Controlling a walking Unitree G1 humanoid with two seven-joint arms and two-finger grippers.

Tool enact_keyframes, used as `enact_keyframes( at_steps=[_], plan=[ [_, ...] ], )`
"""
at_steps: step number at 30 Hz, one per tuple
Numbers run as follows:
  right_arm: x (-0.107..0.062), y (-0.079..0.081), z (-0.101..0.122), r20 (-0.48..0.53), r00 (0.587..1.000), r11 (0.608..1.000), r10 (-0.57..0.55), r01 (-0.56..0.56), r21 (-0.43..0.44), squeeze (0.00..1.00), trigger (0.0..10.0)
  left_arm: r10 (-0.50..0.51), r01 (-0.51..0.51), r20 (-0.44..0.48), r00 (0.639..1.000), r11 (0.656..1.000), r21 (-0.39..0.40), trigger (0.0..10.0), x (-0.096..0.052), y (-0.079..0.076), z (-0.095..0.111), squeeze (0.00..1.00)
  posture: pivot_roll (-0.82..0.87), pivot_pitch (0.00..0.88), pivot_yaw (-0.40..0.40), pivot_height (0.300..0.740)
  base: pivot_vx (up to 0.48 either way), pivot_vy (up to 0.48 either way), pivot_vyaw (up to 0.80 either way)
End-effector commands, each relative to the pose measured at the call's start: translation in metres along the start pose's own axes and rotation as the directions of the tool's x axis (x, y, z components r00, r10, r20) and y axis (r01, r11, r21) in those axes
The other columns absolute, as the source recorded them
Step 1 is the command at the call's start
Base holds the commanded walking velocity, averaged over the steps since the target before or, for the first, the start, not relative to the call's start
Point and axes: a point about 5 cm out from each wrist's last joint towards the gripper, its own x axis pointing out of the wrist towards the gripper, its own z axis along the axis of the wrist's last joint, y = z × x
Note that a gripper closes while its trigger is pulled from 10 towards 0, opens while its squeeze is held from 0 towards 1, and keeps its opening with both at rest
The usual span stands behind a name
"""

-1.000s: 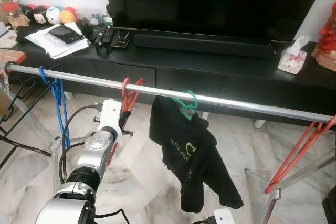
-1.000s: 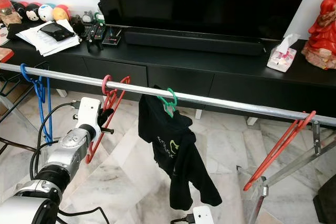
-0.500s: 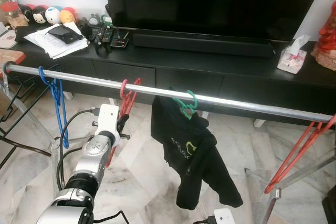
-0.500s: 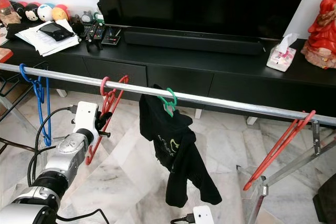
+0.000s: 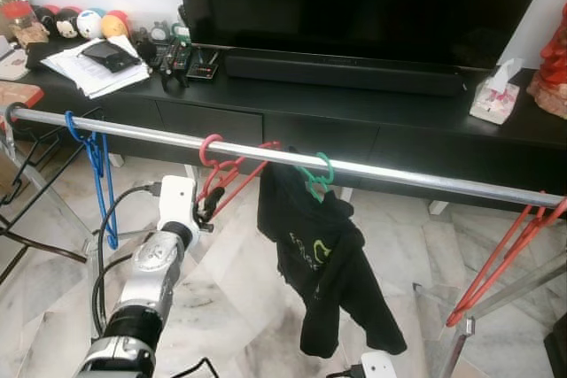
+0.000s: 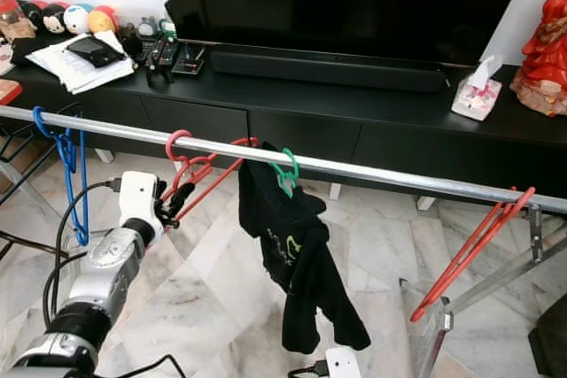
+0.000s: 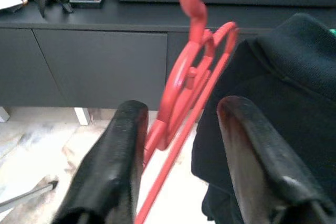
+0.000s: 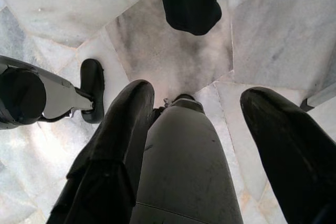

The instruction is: Hang hanger

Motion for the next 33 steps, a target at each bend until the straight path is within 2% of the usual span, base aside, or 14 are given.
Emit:
enact_keyframes(
  at_steps=[1,8,11,12,13,14,16,18,21,22,23,24,28,33],
  plan=[
    [-0.002,0.000,-0.009,-0.033,0.999,1.000,-0.001,0.002,0.015,0.00,10.0,0.000,0.000,0.010,1.000,1.000,-0.002,10.0,-0.003,0.003,0.002,1.00,-0.06,0.064,-0.006,0.740,0.000,0.000,0.00],
    [-0.002,0.001,-0.011,-0.035,0.999,1.000,0.001,0.000,0.020,0.00,10.0,0.046,-0.048,0.086,0.995,0.999,0.014,10.0,-0.028,0.015,0.014,1.00,-0.05,0.053,-0.005,0.740,0.000,0.000,0.00],
    [-0.002,0.001,-0.011,-0.034,0.999,1.000,0.001,0.000,0.021,0.00,10.0,0.065,-0.068,0.108,0.992,0.997,0.030,10.0,-0.036,0.016,0.017,1.00,-0.05,0.047,-0.006,0.740,0.000,0.000,0.00],
    [-0.002,-0.001,-0.011,-0.030,0.999,0.999,-0.012,0.013,0.049,0.00,10.0,0.068,-0.075,0.118,0.991,0.996,0.051,10.0,-0.040,0.014,0.017,0.96,-0.05,0.047,-0.006,0.740,0.000,0.000,0.00],
    [-0.003,-0.005,-0.011,-0.025,0.999,0.994,-0.039,0.042,0.100,0.00,10.0,0.058,-0.069,0.128,0.990,0.994,0.085,10.0,-0.047,0.010,0.016,0.35,-0.04,0.036,-0.004,0.740,0.000,0.000,0.00],
    [-0.003,-0.006,-0.012,-0.025,0.999,0.993,-0.046,0.048,0.108,0.00,10.0,0.059,-0.071,0.128,0.990,0.993,0.091,10.0,-0.050,0.008,0.014,0.00,-0.04,0.036,-0.004,0.740,0.000,0.000,0.00],
    [-0.004,-0.008,-0.014,-0.027,0.998,0.992,-0.049,0.052,0.112,0.00,10.0,0.091,-0.100,0.118,0.989,0.992,0.080,10.0,-0.056,0.006,0.009,0.00,-0.05,0.030,-0.002,0.740,0.000,0.000,0.00],
    [-0.005,-0.013,-0.015,-0.026,0.996,0.983,-0.083,0.087,0.163,0.00,10.0,0.133,-0.146,0.109,0.985,0.982,0.117,10.0,-0.064,0.002,0.002,0.00,-0.05,0.018,-0.001,0.740,0.000,0.000,0.00],
    [-0.005,-0.019,-0.011,-0.010,0.992,0.971,-0.124,0.124,0.205,0.00,10.0,0.171,-0.180,0.090,0.981,0.978,0.110,10.0,-0.065,0.001,-0.004,0.00,-0.05,0.010,-0.003,0.740,0.000,0.000,0.00],
    [-0.005,-0.026,-0.008,0.002,0.989,0.961,-0.151,0.146,0.236,0.00,10.0,0.177,-0.185,0.079,0.981,0.976,0.118,10.0,-0.066,-0.001,-0.007,0.00,-0.05,0.010,-0.003,0.740,0.000,0.000,0.00],
    [-0.008,-0.045,-0.001,0.019,0.980,0.941,-0.197,0.183,0.283,0.00,10.0,0.183,-0.189,0.063,0.981,0.975,0.113,10.0,-0.066,-0.003,-0.011,0.00,-0.05,0.000,-0.005,0.740,0.000,0.000,0.00],
    [-0.009,-0.050,0.000,0.023,0.978,0.936,-0.208,0.192,0.294,0.00,10.0,0.186,-0.192,0.059,0.981,0.976,0.107,10.0,-0.066,-0.003,-0.011,0.00,-0.05,0.000,-0.005,0.740,0.000,0.000,0.00],
    [-0.011,-0.058,0.001,0.024,0.976,0.932,-0.215,0.198,0.303,0.00,10.0,0.186,-0.191,0.056,0.981,0.977,0.094,10.0,-0.064,-0.005,-0.011,0.00,-0.05,0.000,-0.002,0.740,0.000,0.000,0.00],
    [-0.010,-0.056,0.003,0.039,0.978,0.930,-0.207,0.184,0.320,0.00,10.0,0.188,-0.192,0.055,0.981,0.977,0.090,10.0,-0.062,-0.006,-0.011,0.00,-0.05,0.000,-0.001,0.740,0.000,0.000,0.00]
  ],
)
